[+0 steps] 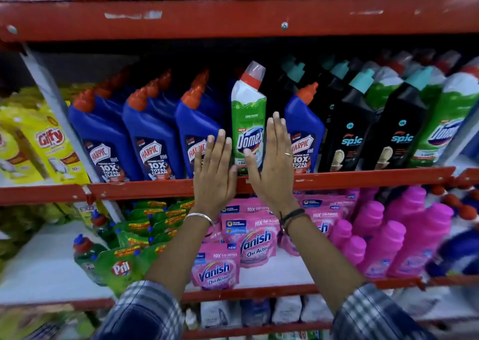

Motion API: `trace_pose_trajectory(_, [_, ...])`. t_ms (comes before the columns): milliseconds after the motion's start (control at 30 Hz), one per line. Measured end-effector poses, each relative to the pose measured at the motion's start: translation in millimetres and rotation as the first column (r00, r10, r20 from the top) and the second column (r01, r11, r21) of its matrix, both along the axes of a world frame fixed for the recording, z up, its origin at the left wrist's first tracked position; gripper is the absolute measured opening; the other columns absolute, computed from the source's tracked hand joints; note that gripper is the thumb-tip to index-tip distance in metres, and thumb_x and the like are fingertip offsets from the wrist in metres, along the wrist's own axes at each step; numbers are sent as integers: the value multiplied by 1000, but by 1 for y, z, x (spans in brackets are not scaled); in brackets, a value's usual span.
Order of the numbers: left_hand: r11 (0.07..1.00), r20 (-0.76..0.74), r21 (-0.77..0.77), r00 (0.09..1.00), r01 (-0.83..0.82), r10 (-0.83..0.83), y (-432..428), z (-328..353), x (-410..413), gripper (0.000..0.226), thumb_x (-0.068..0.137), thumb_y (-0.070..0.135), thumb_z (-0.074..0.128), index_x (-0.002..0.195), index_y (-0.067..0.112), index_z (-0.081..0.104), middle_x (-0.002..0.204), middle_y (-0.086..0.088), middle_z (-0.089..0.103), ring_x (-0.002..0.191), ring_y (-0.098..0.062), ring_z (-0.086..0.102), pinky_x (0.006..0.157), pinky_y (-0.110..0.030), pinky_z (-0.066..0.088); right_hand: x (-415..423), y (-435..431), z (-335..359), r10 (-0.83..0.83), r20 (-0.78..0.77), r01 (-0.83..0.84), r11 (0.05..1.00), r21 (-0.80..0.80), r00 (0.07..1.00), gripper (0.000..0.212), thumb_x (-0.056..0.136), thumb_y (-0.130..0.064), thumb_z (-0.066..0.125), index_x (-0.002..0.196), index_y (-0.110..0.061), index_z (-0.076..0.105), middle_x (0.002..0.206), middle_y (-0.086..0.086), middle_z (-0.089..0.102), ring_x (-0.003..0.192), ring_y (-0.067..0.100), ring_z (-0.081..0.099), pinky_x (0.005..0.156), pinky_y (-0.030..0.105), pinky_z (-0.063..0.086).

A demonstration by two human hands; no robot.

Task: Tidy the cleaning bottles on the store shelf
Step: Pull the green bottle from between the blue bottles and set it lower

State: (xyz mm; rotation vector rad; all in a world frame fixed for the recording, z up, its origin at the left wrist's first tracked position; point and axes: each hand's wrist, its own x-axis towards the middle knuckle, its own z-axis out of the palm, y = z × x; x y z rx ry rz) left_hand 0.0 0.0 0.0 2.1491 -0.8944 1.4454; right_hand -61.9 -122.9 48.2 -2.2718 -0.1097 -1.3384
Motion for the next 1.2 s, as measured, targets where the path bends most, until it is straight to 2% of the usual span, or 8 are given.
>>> trace_pose_trajectory(133, [982, 39, -39, 981, -187, 188, 0, -1, 23, 65, 97, 30, 31, 152, 18, -2, 159, 7, -12, 146, -12, -8, 118, -41, -4, 22, 15, 30, -79, -48, 84, 988, 131, 996, 91, 85, -52, 58, 148, -5, 13, 155, 17, 23, 141, 27, 26, 106, 37, 37])
trace_pose_trajectory(267, [959, 126, -18, 951, -284, 284, -2, -14, 44, 66, 96, 32, 33, 152, 15, 3, 160, 3, -7, 147, -14, -5, 117, -43, -4, 42, 19, 43, -135, -104, 152, 973, 174, 985, 101, 79, -58, 63, 147, -4, 13, 144, 18, 38, 126, 32, 45, 91, 39, 48])
trace_pose_trajectory(500, [957, 167, -49, 943, -285, 289, -3, -20, 52, 68, 93, 33, 38, 152, 11, 10, 160, 0, -1, 147, -16, 2, 117, -45, 2, 44, 14, 48, -139, -118, 168, 943, 288, 983, 91, 69, -57, 73, 137, -10, 36, 130, 6, 53, 119, 25, 50, 81, 38, 48])
trace_pose_trajectory(700, [960, 154, -31, 948, -277, 279, -2, -19, 50, 66, 96, 34, 33, 152, 11, 6, 160, -1, -5, 147, -16, -1, 117, -45, 3, 10, 11, 62, -101, 73, 64, 916, 396, 992, 89, 62, -53, 80, 132, -10, 43, 126, 4, 58, 115, 19, 54, 83, 19, 38])
trace_pose_trajectory(800, [963, 148, -31, 951, -269, 270, 0, -18, 50, 68, 95, 34, 34, 152, 11, 4, 160, -1, -6, 147, -16, -1, 117, -45, 4, -10, 2, 71, -150, 110, 91, 905, 417, 982, 93, 59, -62, 78, 129, -13, 43, 123, 1, 60, 110, 19, 58, 83, 23, 43])
trace_pose_trajectory(867, [968, 140, -28, 957, -251, 252, 0, -20, 49, 67, 96, 34, 33, 152, 11, 4, 160, -1, -7, 147, -16, -2, 116, -46, 5, -26, -7, 66, -177, 68, 134, 901, 413, 982, 94, 57, -66, 76, 128, -14, 44, 120, -1, 62, 107, 19, 60, 82, 32, 49])
trace_pose_trajectory(1033, [964, 143, -26, 953, -266, 267, 0, -17, 49, 66, 97, 34, 31, 151, 11, 1, 159, -1, -11, 147, -16, -6, 116, -46, 4, -55, -22, 19, -177, -94, 201, 875, 440, 980, 91, 55, -58, 82, 126, -14, 45, 114, -3, 61, 99, 14, 58, 74, 22, 37])
trace_pose_trajectory(1200, [968, 128, -27, 960, -248, 250, 0, -21, 48, 63, 99, 33, 27, 151, 12, -2, 159, 2, -13, 146, -14, -8, 117, -45, 3, -67, -34, -56, -134, -293, 269, 830, 489, 947, 90, 51, -50, 87, 123, -15, 44, 101, -9, 55, 87, 8, 54, 70, 20, 38])
